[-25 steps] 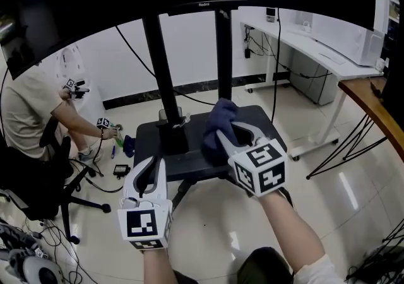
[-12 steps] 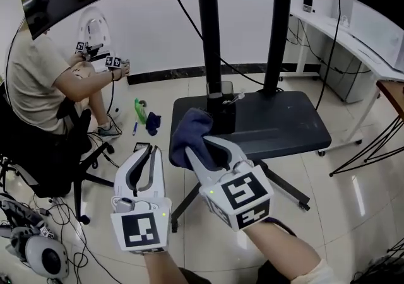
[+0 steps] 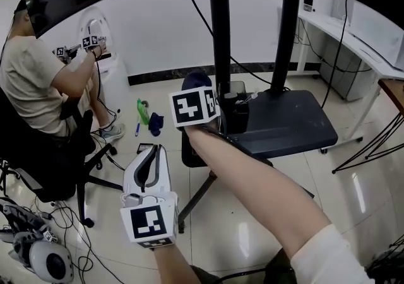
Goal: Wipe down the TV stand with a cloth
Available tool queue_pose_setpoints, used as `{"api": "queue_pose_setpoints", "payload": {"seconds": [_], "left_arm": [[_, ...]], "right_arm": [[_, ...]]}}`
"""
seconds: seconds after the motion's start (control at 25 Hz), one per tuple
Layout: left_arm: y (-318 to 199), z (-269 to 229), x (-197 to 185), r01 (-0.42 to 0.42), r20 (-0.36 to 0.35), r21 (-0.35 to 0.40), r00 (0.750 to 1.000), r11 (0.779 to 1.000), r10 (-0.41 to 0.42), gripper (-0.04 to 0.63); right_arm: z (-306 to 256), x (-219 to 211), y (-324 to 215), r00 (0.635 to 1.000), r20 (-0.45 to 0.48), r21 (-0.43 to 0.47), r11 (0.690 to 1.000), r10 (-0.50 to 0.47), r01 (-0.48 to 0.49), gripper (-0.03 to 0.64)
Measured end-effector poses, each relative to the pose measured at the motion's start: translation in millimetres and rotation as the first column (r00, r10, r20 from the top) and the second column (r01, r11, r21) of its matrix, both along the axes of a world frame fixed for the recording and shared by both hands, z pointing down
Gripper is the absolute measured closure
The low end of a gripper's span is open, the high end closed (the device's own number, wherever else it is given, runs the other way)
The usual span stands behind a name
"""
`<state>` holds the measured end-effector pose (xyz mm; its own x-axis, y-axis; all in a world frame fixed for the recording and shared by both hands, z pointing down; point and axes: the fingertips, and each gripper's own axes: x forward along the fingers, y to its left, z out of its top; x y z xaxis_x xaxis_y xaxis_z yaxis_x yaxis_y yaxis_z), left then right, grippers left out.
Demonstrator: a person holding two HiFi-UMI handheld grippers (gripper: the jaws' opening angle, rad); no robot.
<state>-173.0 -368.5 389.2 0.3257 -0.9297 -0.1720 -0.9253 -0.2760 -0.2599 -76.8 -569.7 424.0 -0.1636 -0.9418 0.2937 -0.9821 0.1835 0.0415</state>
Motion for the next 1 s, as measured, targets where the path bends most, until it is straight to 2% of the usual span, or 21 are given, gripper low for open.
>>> {"api": "queue_pose_setpoints", "payload": {"seconds": [0.12,0.2,0.36,0.48,0.52,0.64,0.72,0.84,0.88,0.96,1.0], "left_arm": [[0,0,-1,-0.014,-0.009,-0.006,1.000,1.000,0.014,0.477],[-1,2,-5,-0.010,-0.021,-0.005,1.000,1.000,0.010,0.477],[-2,-10,-14,-0.009,-0.077,0.112,0.997,0.994,0.018,0.477],[8,-3,-12,-0.001,-0.041,0.005,0.999,1.000,0.001,0.477],[12,-4,-9,-0.006,-0.029,-0.008,1.000,1.000,0.005,0.477],[26,-11,9,-0.046,-0.010,0.010,0.999,0.999,0.046,0.477],[31,-12,21,-0.076,-0.015,0.016,0.997,0.997,0.076,0.477],[32,-9,36,-0.097,-0.013,0.007,0.995,0.995,0.097,0.477],[32,-9,40,-0.101,-0.019,0.018,0.995,0.995,0.102,0.477],[31,-19,46,-0.106,-0.051,0.100,0.992,0.989,0.112,0.477],[30,-22,49,-0.110,-0.059,0.124,0.991,0.986,0.118,0.477]], "right_arm": [[14,-1,-3,0.999,-0.039,-0.029,1.000,0.007,-0.008,0.526],[16,-5,9,0.999,-0.039,-0.023,0.999,-0.027,0.026,0.526],[-9,-23,75,0.984,-0.066,0.101,0.981,-0.163,0.169,0.526],[-2,-24,145,0.971,-0.038,0.142,0.960,-0.236,0.239,0.526],[0,-22,167,0.967,-0.026,0.173,0.951,-0.255,0.255,0.526],[10,-17,215,0.946,-0.029,0.291,0.902,-0.324,0.318,0.526],[10,-11,243,0.937,-0.014,0.333,0.882,-0.349,0.333,0.526],[-9,21,270,0.937,0.062,0.382,0.876,-0.343,0.295,0.526],[-18,40,270,0.943,0.061,0.410,0.870,-0.327,0.274,0.526],[-29,85,250,0.961,0.025,0.451,0.861,-0.276,0.236,0.526],[-31,108,234,0.969,0.028,0.433,0.876,-0.246,0.210,0.526]]}}
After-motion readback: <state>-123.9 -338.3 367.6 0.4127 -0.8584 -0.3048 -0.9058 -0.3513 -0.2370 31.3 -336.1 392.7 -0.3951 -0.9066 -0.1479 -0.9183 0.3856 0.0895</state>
